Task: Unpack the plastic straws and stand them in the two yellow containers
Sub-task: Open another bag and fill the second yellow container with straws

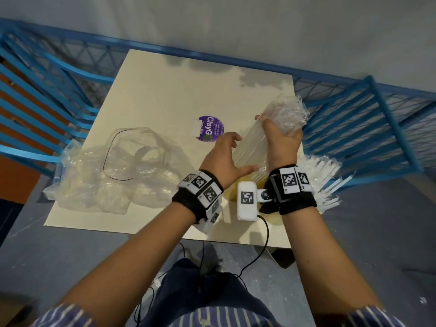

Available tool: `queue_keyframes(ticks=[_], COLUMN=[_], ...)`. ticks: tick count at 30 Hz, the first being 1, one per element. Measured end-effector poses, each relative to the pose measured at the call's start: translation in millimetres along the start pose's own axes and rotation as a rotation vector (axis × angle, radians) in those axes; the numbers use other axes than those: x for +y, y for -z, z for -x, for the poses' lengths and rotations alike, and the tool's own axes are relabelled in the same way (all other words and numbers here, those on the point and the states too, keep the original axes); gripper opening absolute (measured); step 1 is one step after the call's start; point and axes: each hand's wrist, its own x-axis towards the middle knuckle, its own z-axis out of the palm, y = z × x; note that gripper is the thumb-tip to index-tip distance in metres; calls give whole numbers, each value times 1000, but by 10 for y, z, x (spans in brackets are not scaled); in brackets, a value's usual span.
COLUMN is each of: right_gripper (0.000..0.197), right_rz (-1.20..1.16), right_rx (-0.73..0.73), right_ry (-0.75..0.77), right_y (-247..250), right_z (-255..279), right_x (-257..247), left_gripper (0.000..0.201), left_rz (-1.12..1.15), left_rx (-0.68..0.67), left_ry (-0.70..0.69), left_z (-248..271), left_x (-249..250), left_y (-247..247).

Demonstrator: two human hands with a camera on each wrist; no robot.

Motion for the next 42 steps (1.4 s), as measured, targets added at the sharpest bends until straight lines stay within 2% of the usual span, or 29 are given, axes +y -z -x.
queue_keyframes(ticks=[2,5,9,10,11,13,15,17,19,22,25,29,31,33,37,42], right_gripper=[37,41,76,79,76,57,38,29,24,25,32,37,38,38,34,38], right_rz=[18,39,42,42,58,132,152,128,127,183,164,76,52,50,154,305], right_rx=[-17,-56,-151,-182,-214,-268,-301,-268,-193,-158,-182,-242,-227,-210,-216,-231], right_ry=[18,14,9,22,41,93,123,125,113,159,175,205,223,232,232,112], right_y=[12,70,112,127,143,188,210,187,135,41,5,57,77,85,74,11], right_z=[0,-4,43,41,32,9,-4,-3,-1,19,66,142,162,171,156,151], right_x=[2,7,-38,-41,-41,-48,-38,-38,-49,-60,-50,-101,-130,-138,-121,204], left_gripper=[53,34,32,29,25,23,34,37,30,22,19,26,22,17,20,10], left_rz=[22,15,-87,-97,-93,-21,44,33,43,114,159,271,290,268,272,313], left_rx=[-19,-85,-173,-207,-235,-270,-272,-269,-229,-111,0,253,328,350,378,378], left_ry=[-12,-44,-67,-77,-77,-39,-21,-12,4,7,-4,32,37,41,49,33], left_z=[-67,-102,-206,-226,-244,-271,-294,-302,-277,-217,-161,-128,-100,-69,-50,-27], left_x=[-17,-30,-29,-31,-35,-64,-107,-147,-146,-117,-134,-288,-358,-389,-394,-335], left_y=[-28,-5,112,133,155,206,248,249,215,147,170,425,546,607,632,581])
